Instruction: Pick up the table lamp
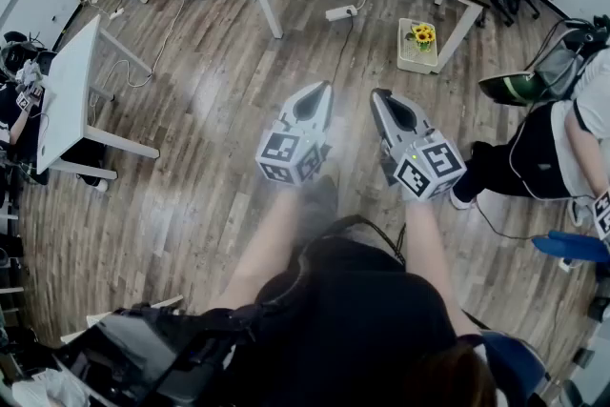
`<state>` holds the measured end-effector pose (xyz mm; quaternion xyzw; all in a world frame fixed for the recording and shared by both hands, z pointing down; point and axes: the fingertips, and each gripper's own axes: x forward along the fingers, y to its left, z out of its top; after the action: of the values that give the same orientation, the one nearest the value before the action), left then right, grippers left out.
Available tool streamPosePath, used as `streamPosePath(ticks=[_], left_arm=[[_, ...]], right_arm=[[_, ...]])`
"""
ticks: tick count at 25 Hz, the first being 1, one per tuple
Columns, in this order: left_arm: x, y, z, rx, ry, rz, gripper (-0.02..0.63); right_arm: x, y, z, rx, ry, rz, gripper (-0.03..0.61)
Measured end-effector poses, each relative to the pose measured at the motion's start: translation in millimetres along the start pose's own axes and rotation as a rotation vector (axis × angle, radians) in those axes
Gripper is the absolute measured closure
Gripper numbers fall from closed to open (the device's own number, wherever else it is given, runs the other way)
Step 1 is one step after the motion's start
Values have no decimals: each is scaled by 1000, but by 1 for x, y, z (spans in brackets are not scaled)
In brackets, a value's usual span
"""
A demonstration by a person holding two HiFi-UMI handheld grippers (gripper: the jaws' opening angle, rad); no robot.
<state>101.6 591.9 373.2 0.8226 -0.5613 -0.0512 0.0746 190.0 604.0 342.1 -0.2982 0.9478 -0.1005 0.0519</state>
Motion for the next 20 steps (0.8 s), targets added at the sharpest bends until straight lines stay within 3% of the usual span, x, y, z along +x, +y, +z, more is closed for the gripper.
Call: streamPosePath(ticks=[12, 20], left_arm=[[91, 38, 1, 9, 14, -48, 614], [154, 83, -2, -4, 27, -85, 614]], right_arm=[[67, -63, 4, -54, 25, -39, 583], [124, -116, -1, -18, 33, -81, 583]])
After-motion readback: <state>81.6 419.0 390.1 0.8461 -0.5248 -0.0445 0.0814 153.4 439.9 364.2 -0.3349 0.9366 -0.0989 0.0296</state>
